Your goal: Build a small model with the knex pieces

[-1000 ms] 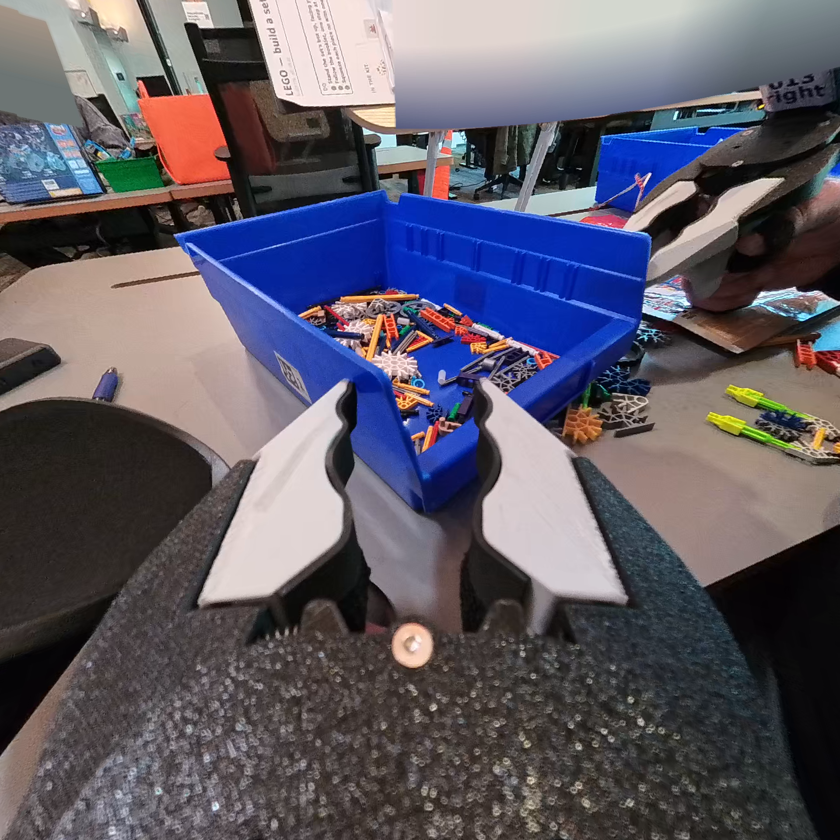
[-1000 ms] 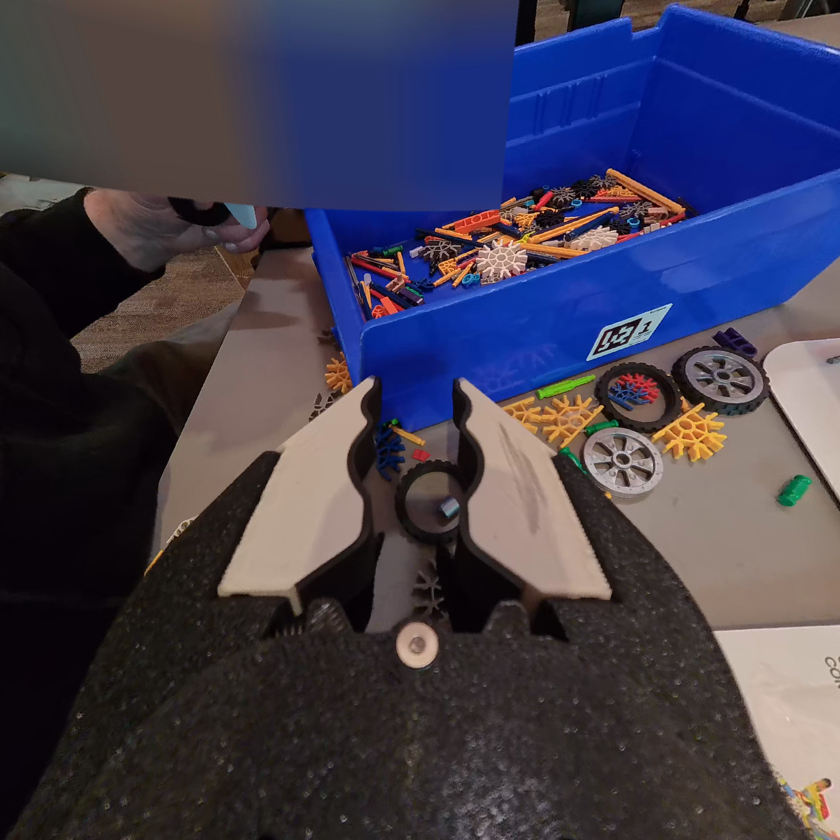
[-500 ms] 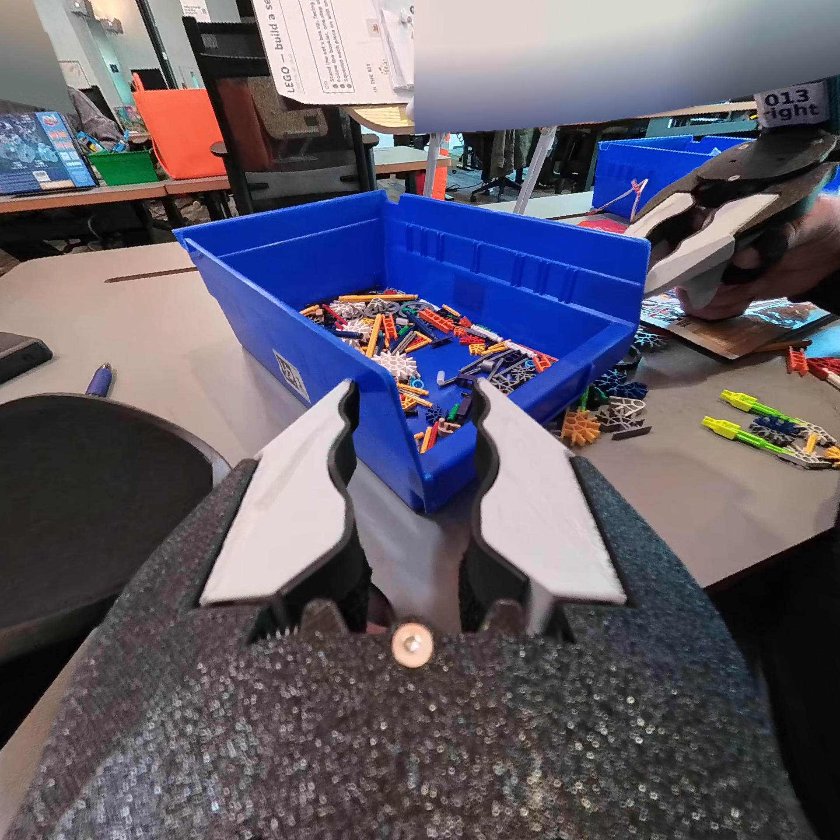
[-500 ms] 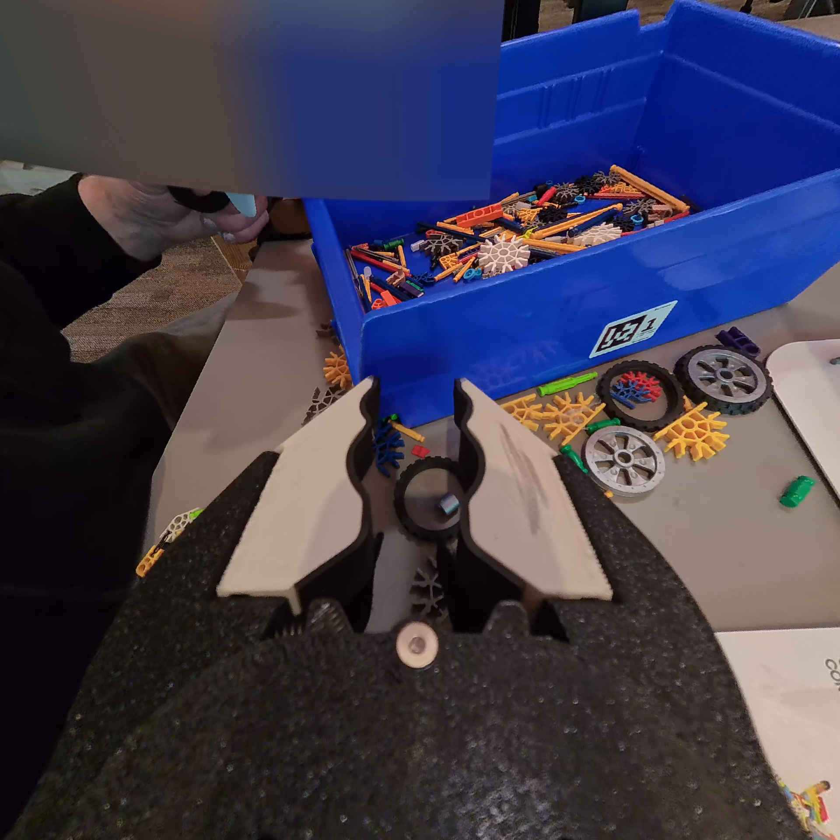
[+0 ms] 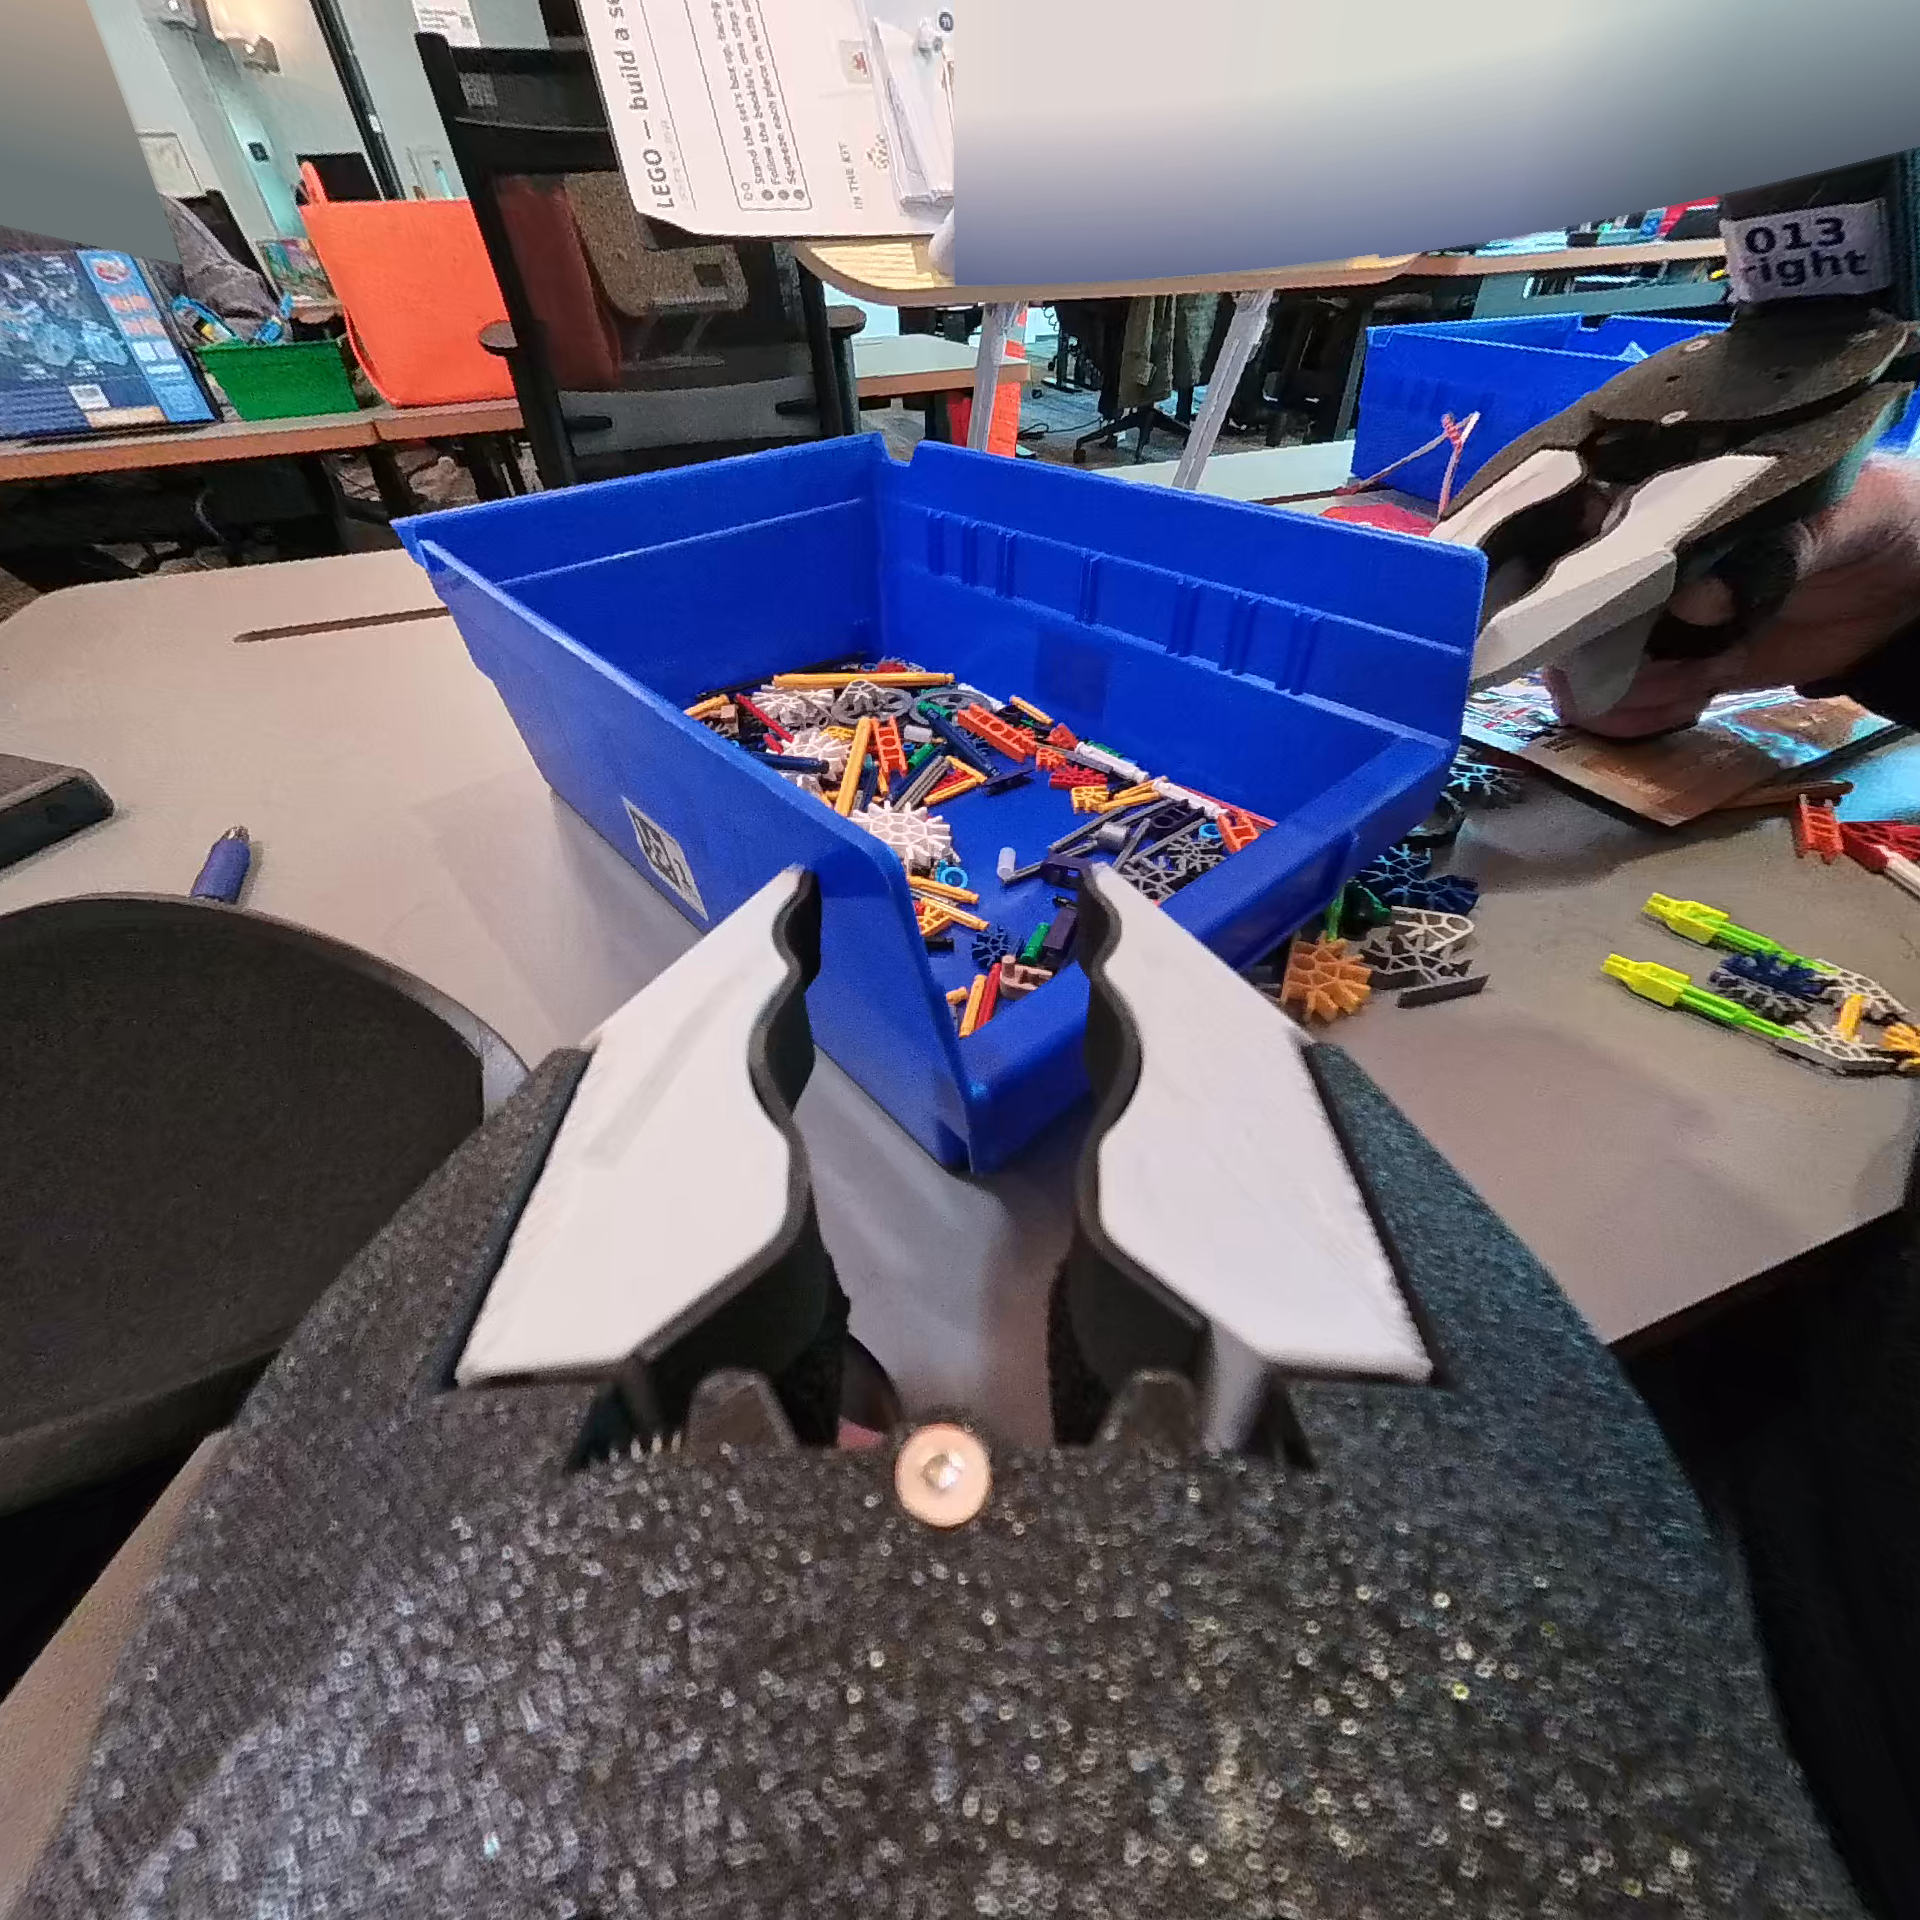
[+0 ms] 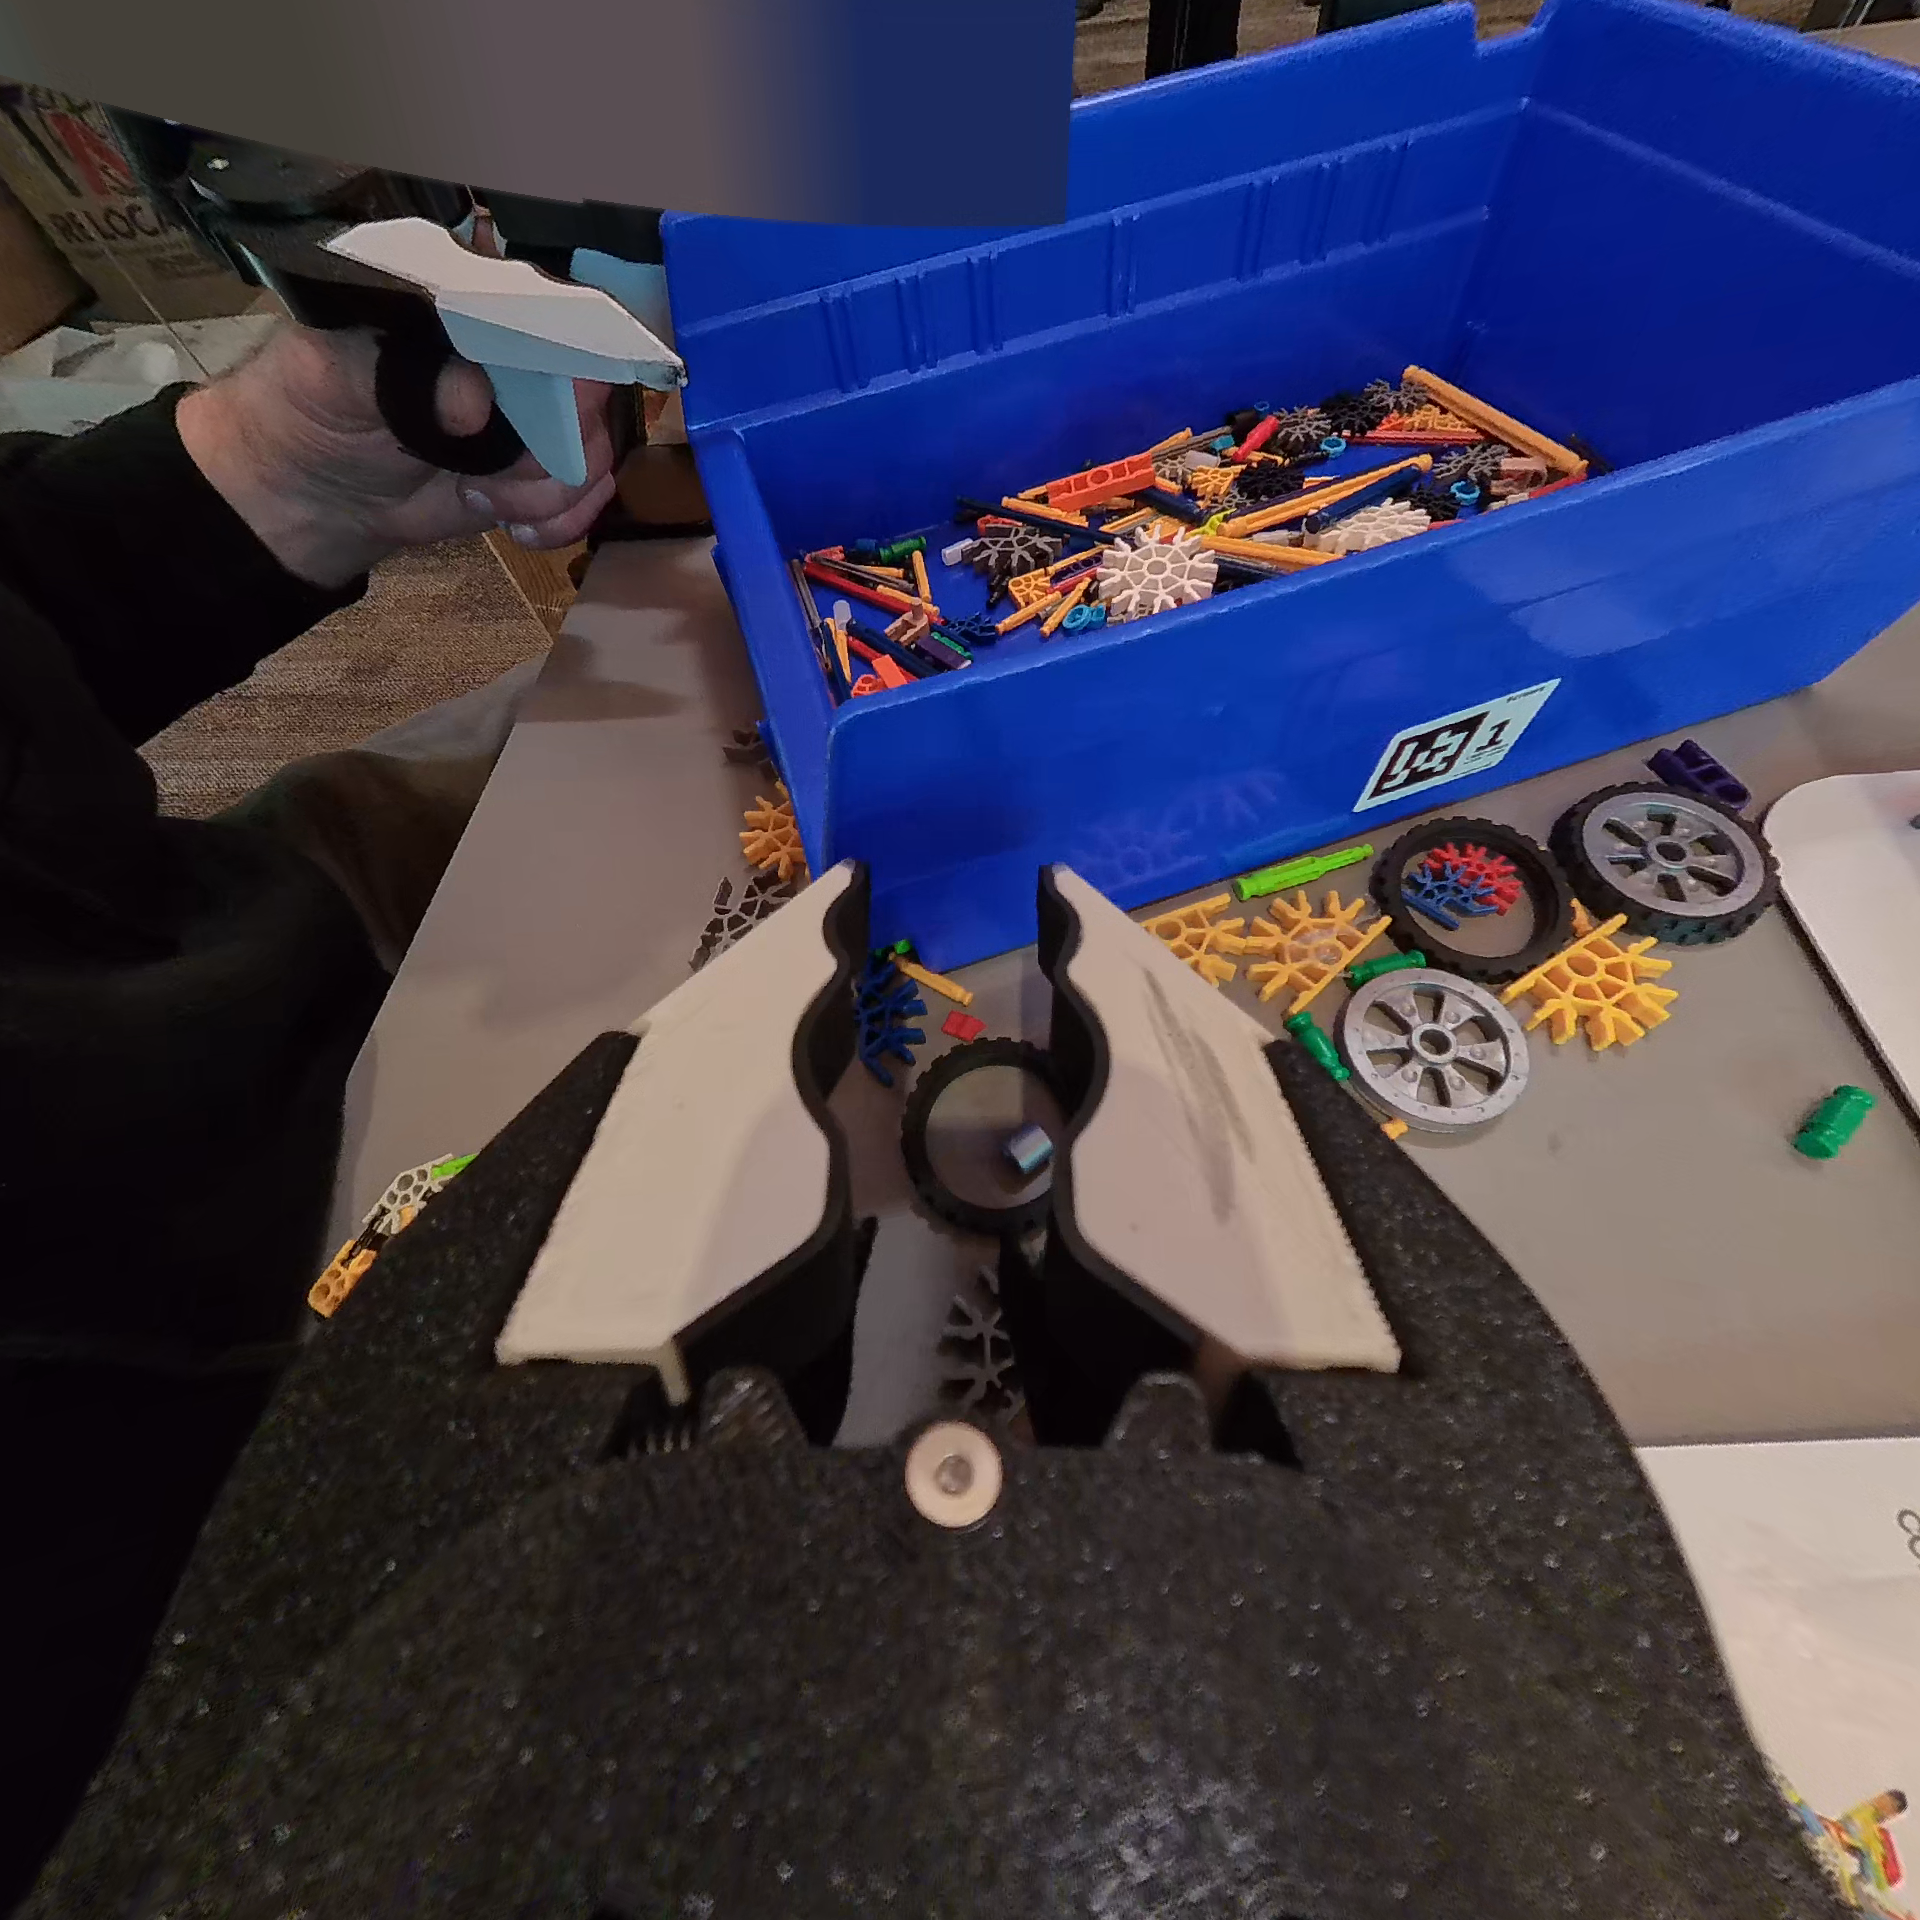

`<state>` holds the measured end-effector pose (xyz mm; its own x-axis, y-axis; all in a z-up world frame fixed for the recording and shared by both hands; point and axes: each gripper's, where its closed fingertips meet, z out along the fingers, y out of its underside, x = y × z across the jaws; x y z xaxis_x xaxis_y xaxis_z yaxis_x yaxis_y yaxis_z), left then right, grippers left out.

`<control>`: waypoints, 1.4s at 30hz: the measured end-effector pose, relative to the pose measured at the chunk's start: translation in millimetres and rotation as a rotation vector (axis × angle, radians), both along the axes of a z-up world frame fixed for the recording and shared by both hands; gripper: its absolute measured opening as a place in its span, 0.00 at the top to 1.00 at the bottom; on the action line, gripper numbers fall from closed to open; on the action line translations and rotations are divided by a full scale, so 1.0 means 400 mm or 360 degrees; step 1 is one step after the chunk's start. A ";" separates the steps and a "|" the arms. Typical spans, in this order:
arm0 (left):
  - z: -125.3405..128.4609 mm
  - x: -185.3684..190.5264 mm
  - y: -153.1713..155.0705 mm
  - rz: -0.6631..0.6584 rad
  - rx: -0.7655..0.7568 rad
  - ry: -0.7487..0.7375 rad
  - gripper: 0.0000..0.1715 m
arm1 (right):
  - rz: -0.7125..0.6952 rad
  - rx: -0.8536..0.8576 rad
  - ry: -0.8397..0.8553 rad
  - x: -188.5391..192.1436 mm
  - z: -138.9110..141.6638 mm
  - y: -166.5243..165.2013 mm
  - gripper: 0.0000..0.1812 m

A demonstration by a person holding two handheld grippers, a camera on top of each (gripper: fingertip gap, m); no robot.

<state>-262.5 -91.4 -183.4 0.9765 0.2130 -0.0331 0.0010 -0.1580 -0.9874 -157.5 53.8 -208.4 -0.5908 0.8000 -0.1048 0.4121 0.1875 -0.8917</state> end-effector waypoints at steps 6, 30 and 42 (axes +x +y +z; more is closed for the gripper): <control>0.001 -0.004 0.004 0.0035 -0.0027 0.0005 0.67 | 0.0007 -0.0006 -0.0002 0.001 -0.002 -0.001 0.83; 0.262 -0.180 0.263 -0.0227 -0.0702 0.0771 0.78 | -0.0012 -0.0075 -0.0023 0.001 -0.011 0.019 0.82; -0.010 -0.201 0.492 -0.0911 -0.1347 0.0595 0.77 | -0.0001 -0.0068 -0.0024 0.004 -0.015 0.019 0.81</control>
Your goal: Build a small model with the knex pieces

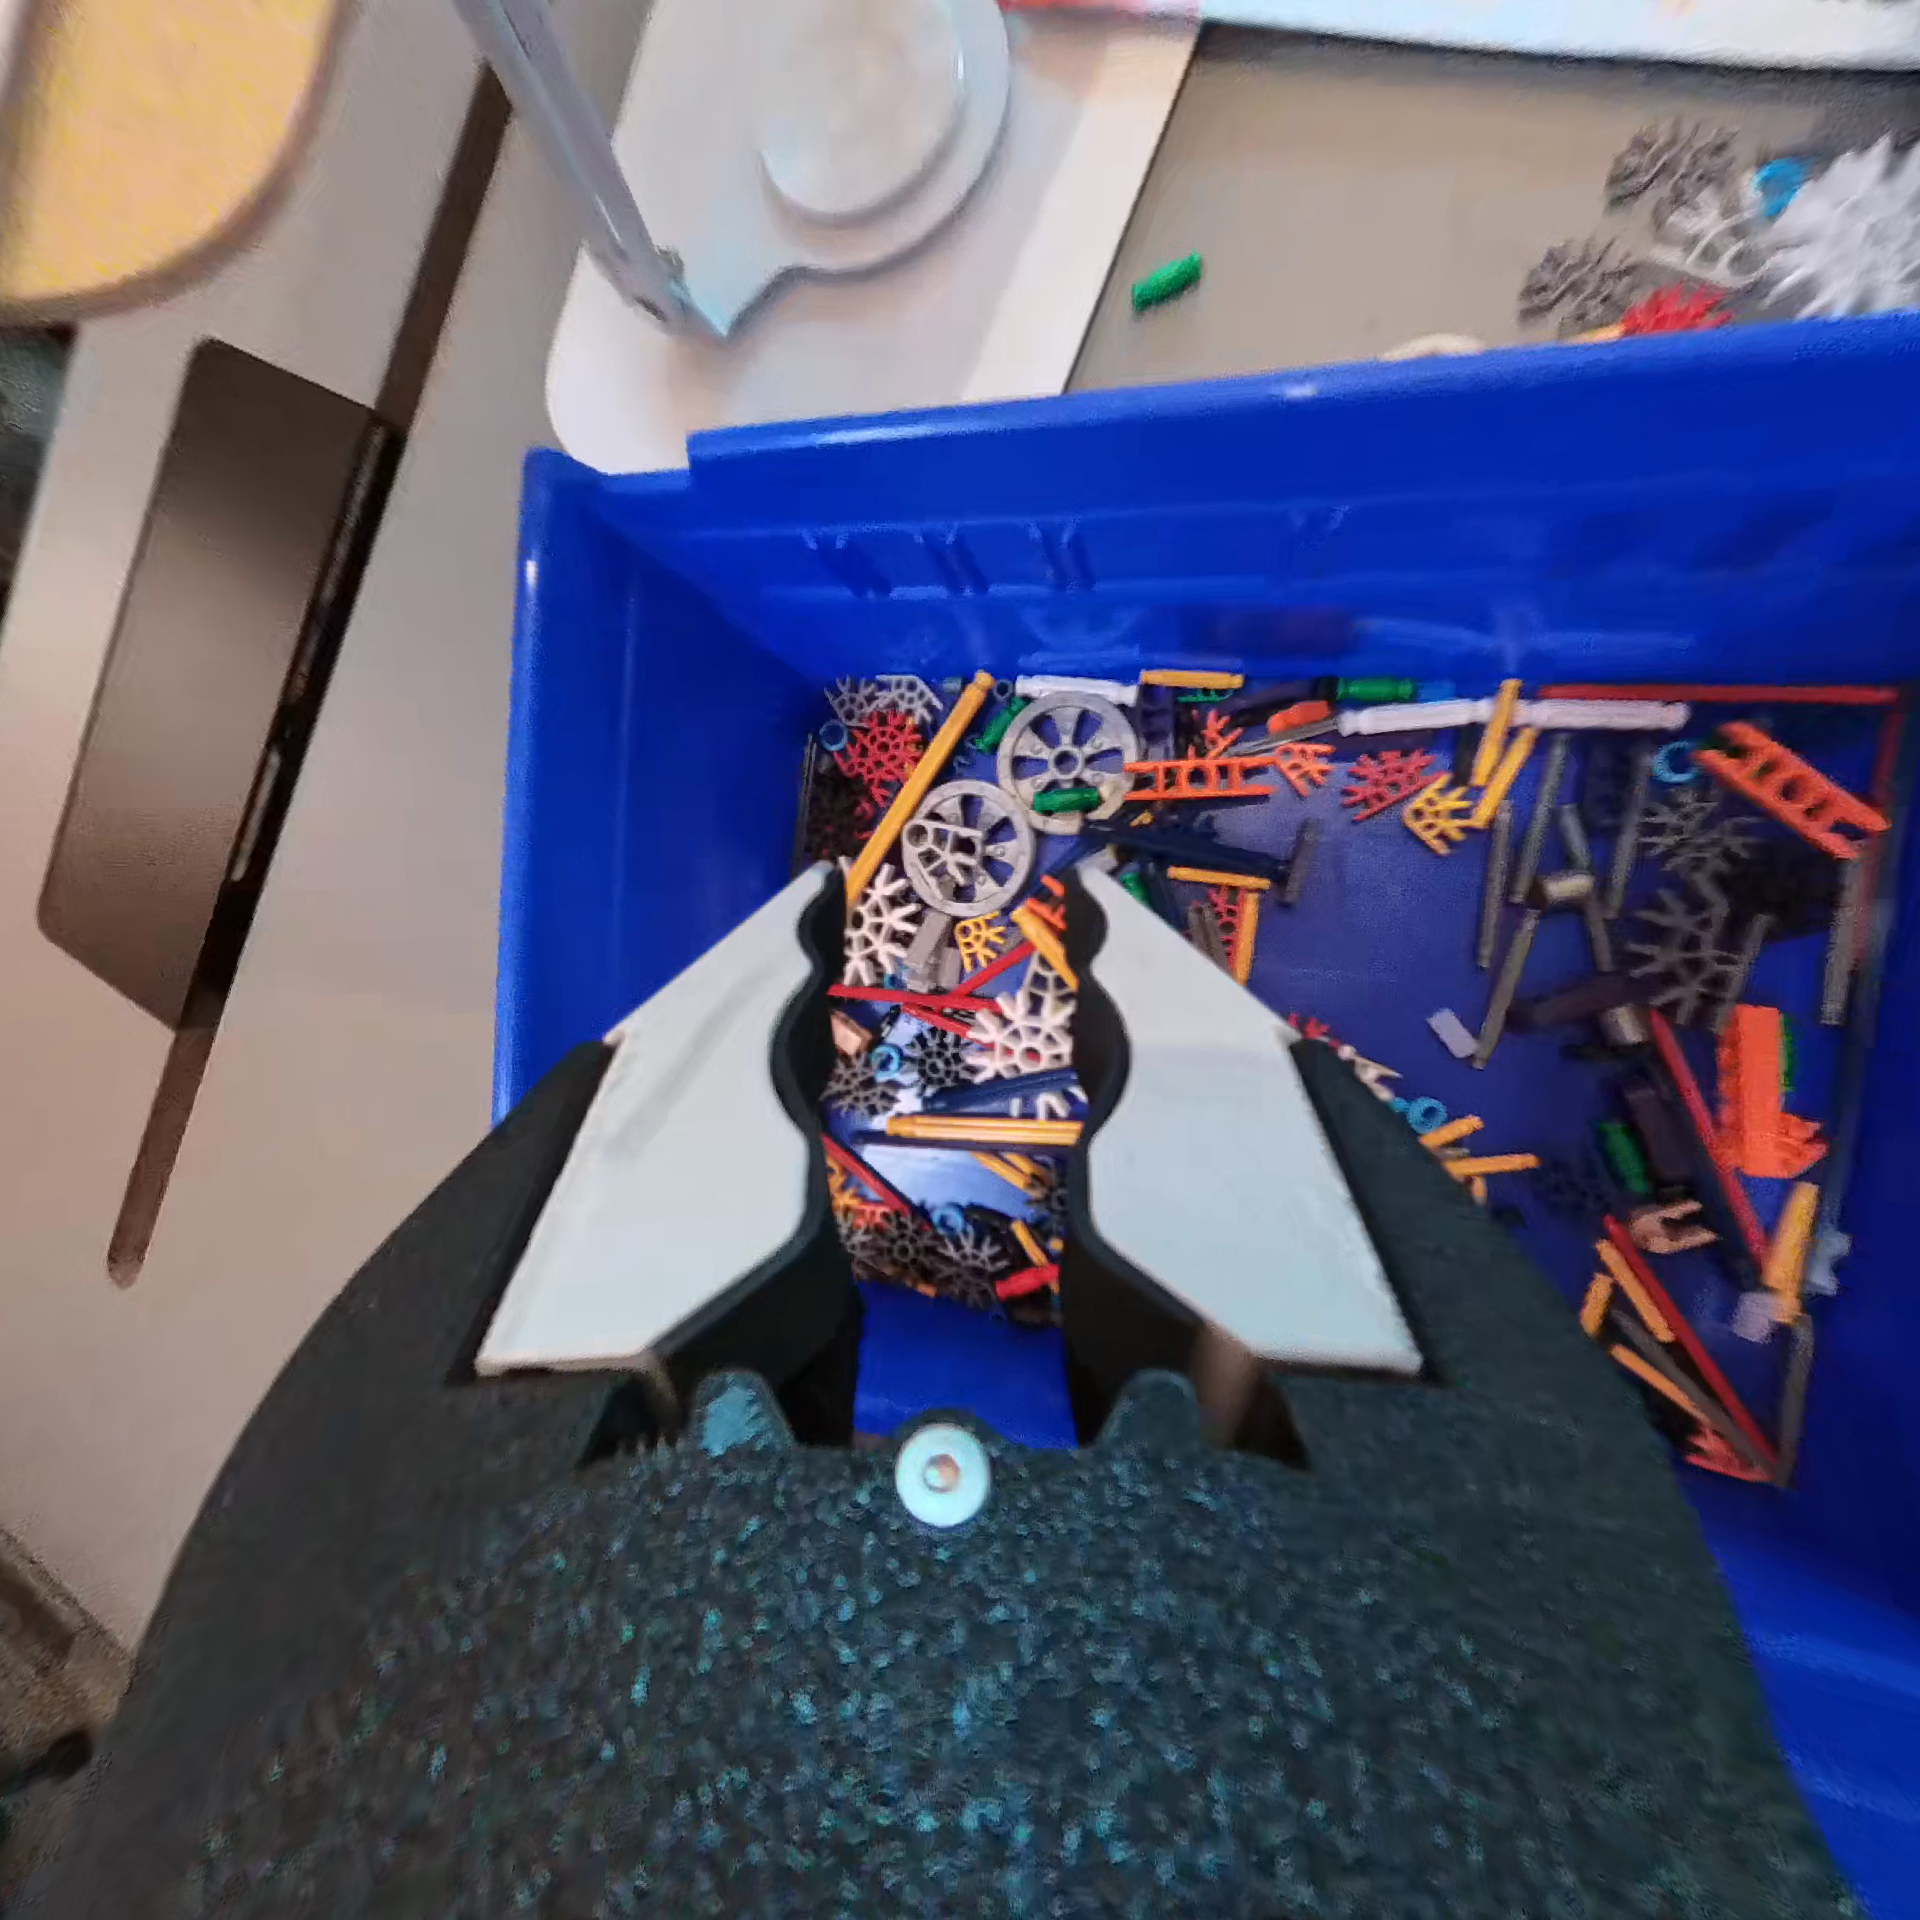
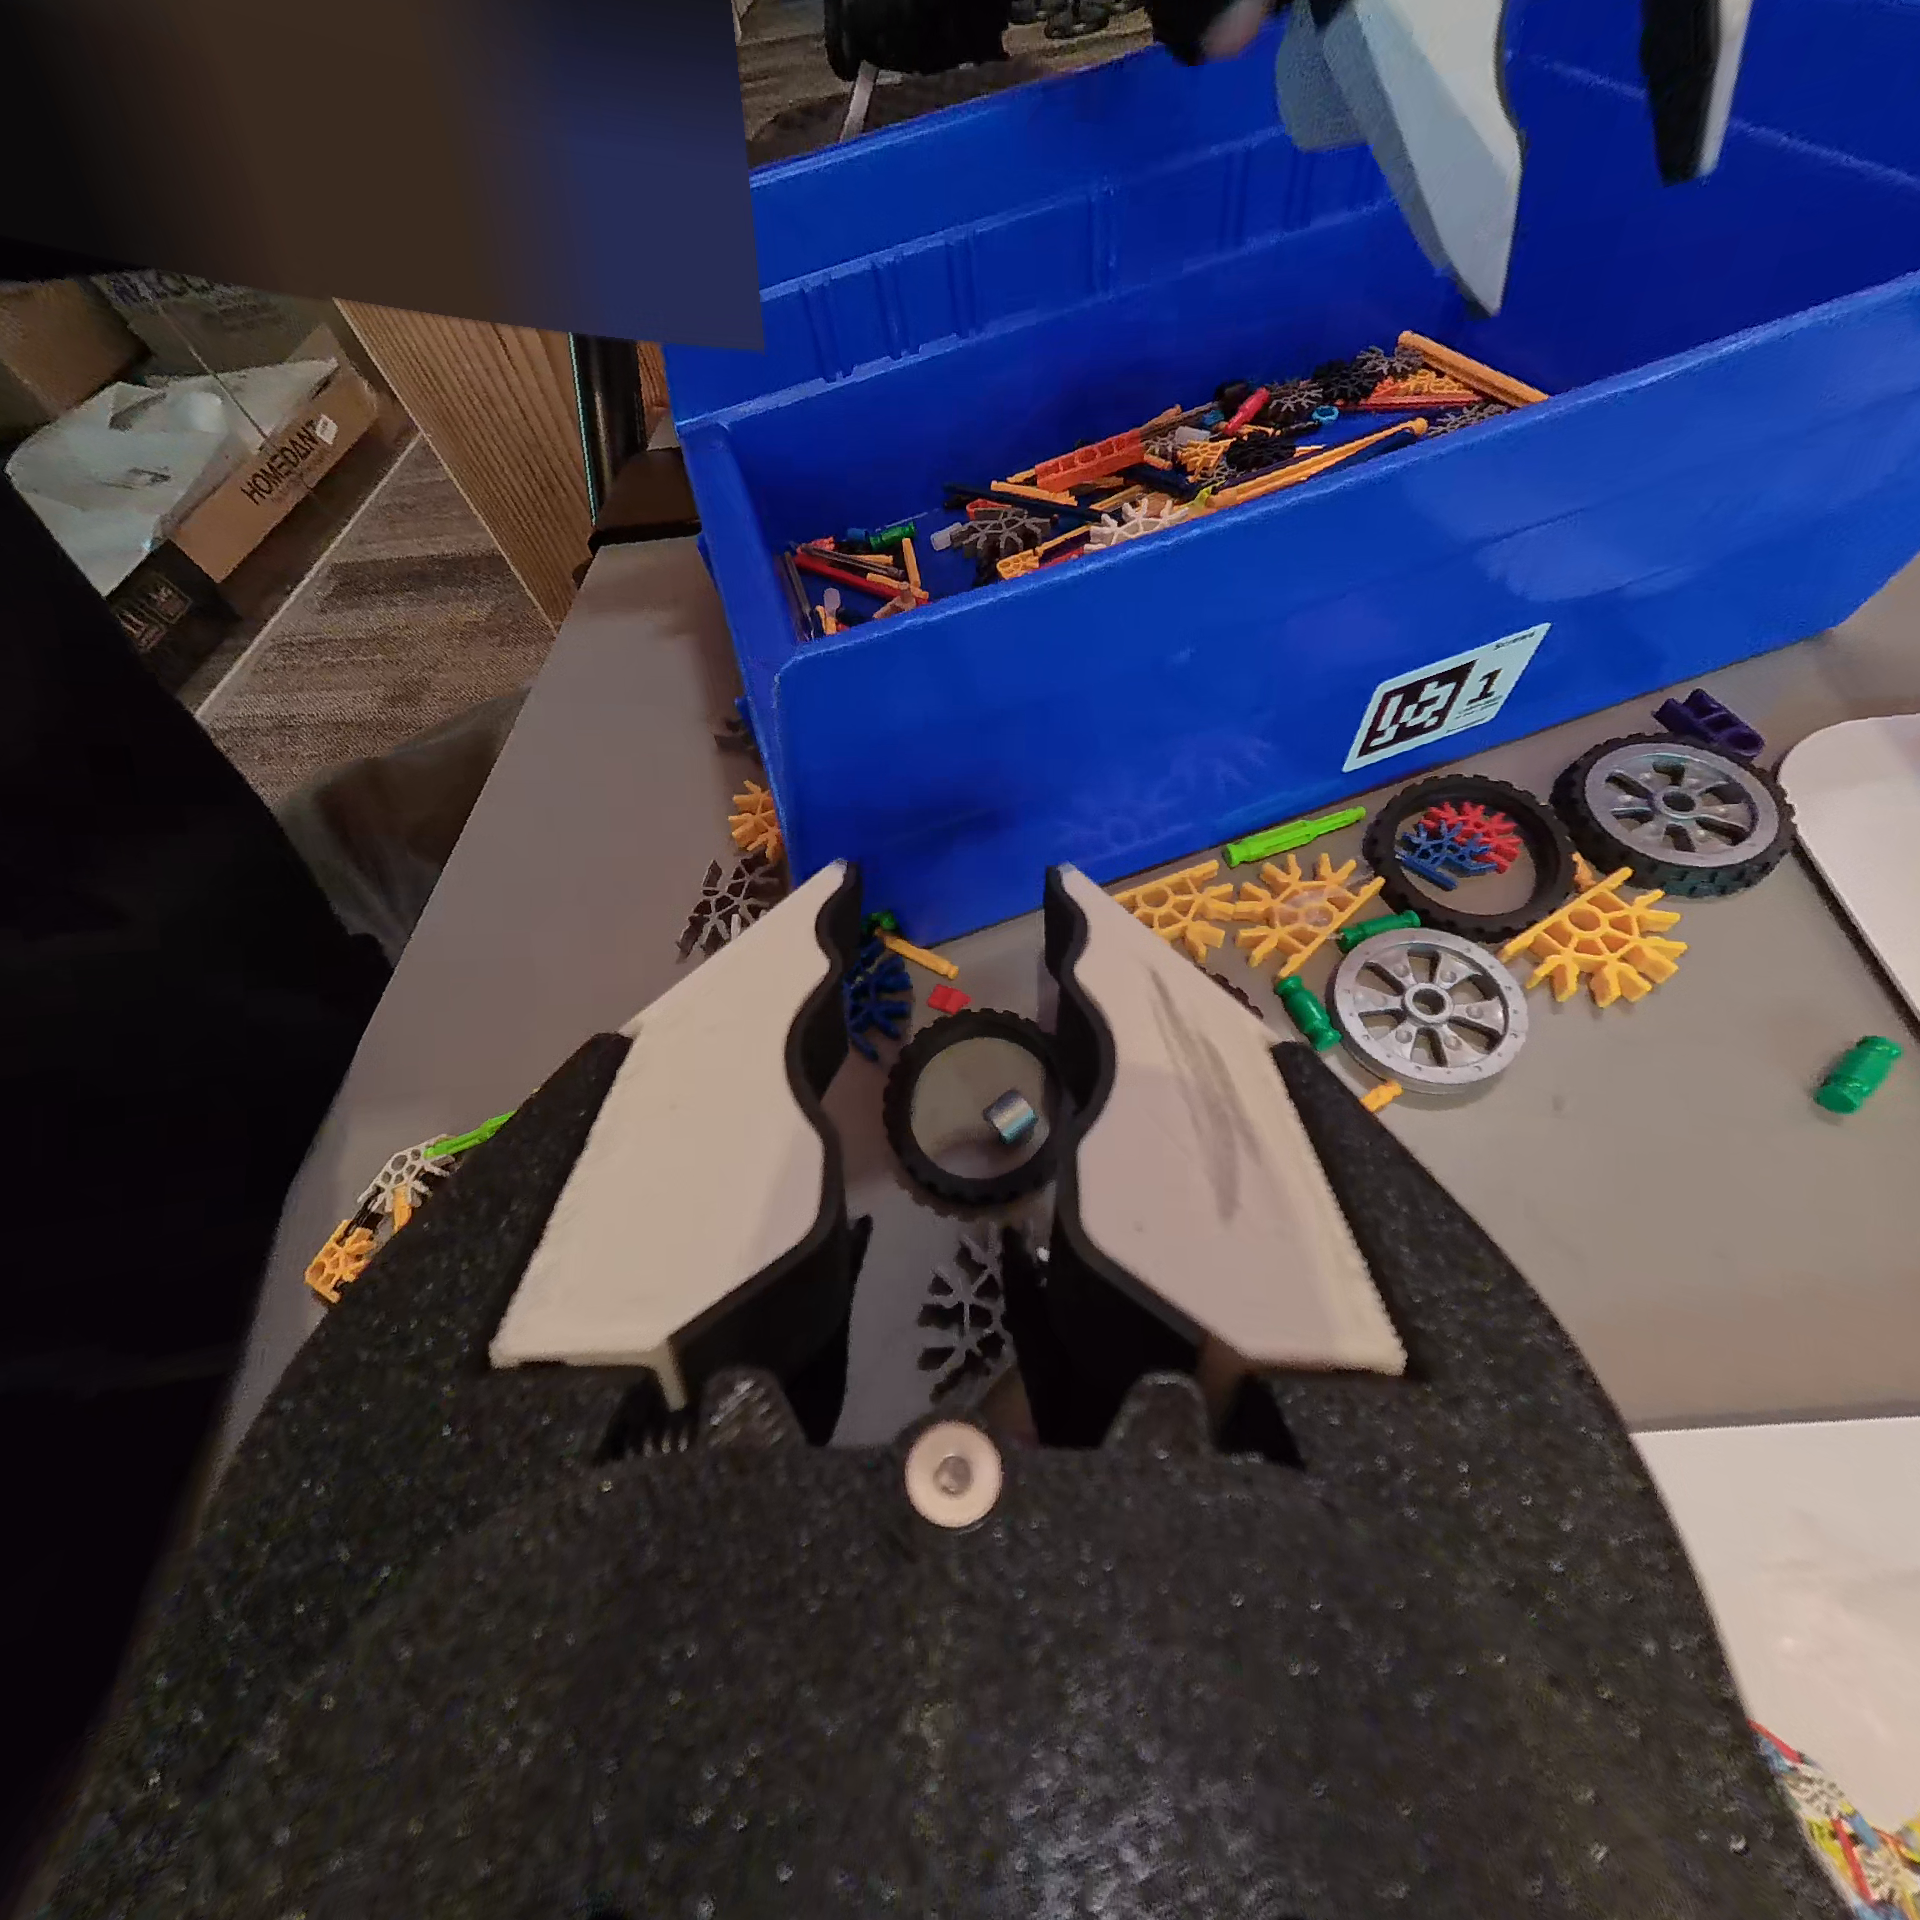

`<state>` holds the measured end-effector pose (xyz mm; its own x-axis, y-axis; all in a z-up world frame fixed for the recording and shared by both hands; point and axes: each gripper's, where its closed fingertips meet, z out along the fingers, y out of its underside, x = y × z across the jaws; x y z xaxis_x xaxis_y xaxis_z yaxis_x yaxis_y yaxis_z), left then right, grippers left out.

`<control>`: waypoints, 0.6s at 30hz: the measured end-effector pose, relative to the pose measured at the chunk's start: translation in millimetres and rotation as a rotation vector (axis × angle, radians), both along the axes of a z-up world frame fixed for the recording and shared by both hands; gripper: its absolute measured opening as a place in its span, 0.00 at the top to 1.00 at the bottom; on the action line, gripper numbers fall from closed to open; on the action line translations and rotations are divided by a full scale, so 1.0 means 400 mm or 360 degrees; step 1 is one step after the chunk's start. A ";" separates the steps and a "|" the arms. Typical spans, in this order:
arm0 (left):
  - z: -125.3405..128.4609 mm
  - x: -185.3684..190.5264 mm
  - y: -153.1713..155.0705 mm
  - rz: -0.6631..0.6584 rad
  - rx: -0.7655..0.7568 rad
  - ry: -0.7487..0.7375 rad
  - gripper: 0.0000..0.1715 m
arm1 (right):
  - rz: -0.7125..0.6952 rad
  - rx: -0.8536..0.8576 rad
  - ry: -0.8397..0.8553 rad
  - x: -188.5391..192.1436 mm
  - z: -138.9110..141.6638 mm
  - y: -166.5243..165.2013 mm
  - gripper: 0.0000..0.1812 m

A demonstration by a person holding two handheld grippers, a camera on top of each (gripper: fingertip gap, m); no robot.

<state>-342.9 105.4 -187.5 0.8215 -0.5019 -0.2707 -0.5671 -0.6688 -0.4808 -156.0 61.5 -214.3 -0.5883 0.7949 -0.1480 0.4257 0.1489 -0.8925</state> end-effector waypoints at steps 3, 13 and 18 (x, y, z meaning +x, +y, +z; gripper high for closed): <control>-0.054 0.006 0.018 -0.0080 -0.0129 0.0001 0.73 | 0.0004 0.0001 -0.0003 0.001 -0.002 -0.001 0.81; -0.131 0.010 0.066 -0.0182 -0.0283 0.0062 0.70 | 0.0015 0.0002 -0.0001 0.002 -0.003 -0.003 0.81; -0.130 0.006 0.087 -0.0179 -0.0292 0.0031 0.72 | 0.0014 0.0000 -0.0001 0.002 -0.003 -0.003 0.81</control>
<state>-340.5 140.1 -239.4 0.7529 -0.6325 -0.1818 -0.6512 -0.6760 -0.3450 -155.2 60.5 -215.6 -0.5954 0.7896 -0.1486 0.4249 0.1525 -0.8923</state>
